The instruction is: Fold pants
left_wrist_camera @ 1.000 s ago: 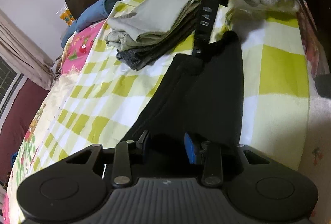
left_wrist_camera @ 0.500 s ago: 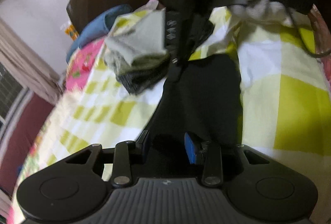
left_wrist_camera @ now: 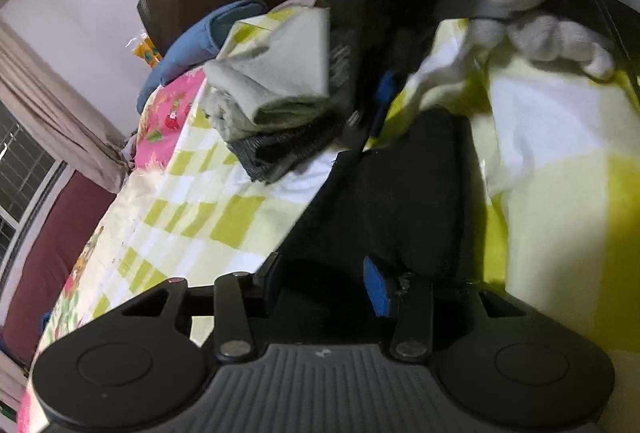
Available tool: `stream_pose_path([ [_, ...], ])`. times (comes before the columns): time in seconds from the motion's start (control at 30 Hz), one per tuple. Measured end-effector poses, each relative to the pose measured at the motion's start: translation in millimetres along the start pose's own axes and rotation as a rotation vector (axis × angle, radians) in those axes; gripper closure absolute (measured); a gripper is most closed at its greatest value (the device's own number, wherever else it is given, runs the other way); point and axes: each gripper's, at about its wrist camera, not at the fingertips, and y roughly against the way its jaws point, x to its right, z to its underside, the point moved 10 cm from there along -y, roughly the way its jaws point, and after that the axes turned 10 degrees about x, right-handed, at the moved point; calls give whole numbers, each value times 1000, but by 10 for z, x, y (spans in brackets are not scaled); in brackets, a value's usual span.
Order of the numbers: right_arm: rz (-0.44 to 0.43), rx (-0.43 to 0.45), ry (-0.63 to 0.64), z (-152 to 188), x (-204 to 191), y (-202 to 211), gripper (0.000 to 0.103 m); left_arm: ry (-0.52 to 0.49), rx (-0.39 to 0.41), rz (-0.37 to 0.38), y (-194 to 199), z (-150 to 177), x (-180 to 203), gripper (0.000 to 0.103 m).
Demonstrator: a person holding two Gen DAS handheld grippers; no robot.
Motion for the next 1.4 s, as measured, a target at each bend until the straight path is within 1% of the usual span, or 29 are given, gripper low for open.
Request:
stream_pose_path([
  [0.03, 10, 12, -13, -15, 49, 133, 84, 24, 17, -2, 72, -27, -53, 41],
  [0.07, -2, 10, -51, -6, 86, 250, 82, 44, 28, -10, 132, -49, -101, 39],
  [0.13, -43, -5, -123, 39, 118, 402, 71, 71, 42, -28, 251, -41, -172, 36],
  [0.17, -65, -20, -147, 73, 111, 429, 59, 78, 44, -39, 314, -9, -195, 36],
  [0.2, -79, -29, -165, 110, 105, 418, 51, 78, 40, -47, 353, 16, -195, 36],
  [0.27, -117, -79, -200, 228, 81, 302, 51, 77, 17, -46, 419, 99, -187, 36],
  [0.37, -132, -113, -216, 315, 33, 110, 49, 73, -6, -52, 552, 221, -136, 36],
  [0.4, -153, -135, -215, 323, -26, 106, 49, 75, -13, -53, 596, 257, -138, 36],
  [0.47, -232, -176, -203, 340, -196, 165, 49, 92, -25, -59, 658, 312, -163, 35],
  [0.5, -234, -182, -169, 354, -238, 185, 49, 105, -29, -59, 666, 326, -181, 35],
  [0.53, -206, -190, -137, 384, -218, 170, 49, 116, -32, -60, 680, 350, -191, 35],
  [0.57, -201, -199, -144, 414, -175, 142, 53, 125, -36, -63, 673, 367, -202, 35],
  [0.63, -230, -198, -250, 424, -82, 92, 54, 132, -43, -68, 648, 383, -208, 35],
  [0.7, -281, -188, -312, 401, -102, 114, 55, 130, -40, -69, 651, 388, -209, 35],
  [0.73, -314, -184, -310, 392, -154, 155, 55, 128, -38, -67, 641, 374, -203, 35],
  [0.8, -377, -181, -311, 369, -212, 230, 62, 127, -33, -58, 638, 358, -201, 35],
  [0.83, -394, -172, -314, 358, -202, 247, 63, 126, -33, -56, 649, 363, -200, 35],
  [0.87, -381, -168, -312, 348, -144, 218, 63, 125, -35, -55, 634, 365, -196, 35],
  [0.9, -328, -178, -287, 380, -62, 170, 65, 121, -37, -54, 616, 362, -191, 35],
  [0.93, -279, -189, -243, 415, -53, 99, 71, 114, -39, -54, 610, 362, -184, 35],
  [0.97, -274, -196, -199, 436, -58, 68, 77, 102, -43, -53, 608, 363, -176, 35],
  [1.03, -286, -200, -183, 444, -70, 58, 75, 90, -48, -49, 596, 361, -164, 35],
  [1.07, -297, -202, -178, 447, -102, 46, 72, 86, -53, -44, 586, 368, -155, 35],
  [1.23, -417, -211, -248, 473, -246, 54, 69, 53, -66, -27, 530, 350, -104, 35],
  [1.27, -463, -206, -272, 432, -226, 117, 69, 44, -64, -21, 532, 336, -100, 35],
  [1.3, -474, -208, -275, 408, -187, 127, 69, 42, -63, -15, 532, 323, -96, 35],
  [1.33, -452, -214, -242, 403, -130, 128, 69, 40, -63, -7, 528, 315, -91, 35],
  [1.37, -391, -223, -181, 415, -51, 126, 75, 35, -65, -4, 518, 309, -83, 35],
  [1.4, -366, -242, -140, 434, 8, 114, 81, 25, -66, 0, 503, 303, -71, 35],
])
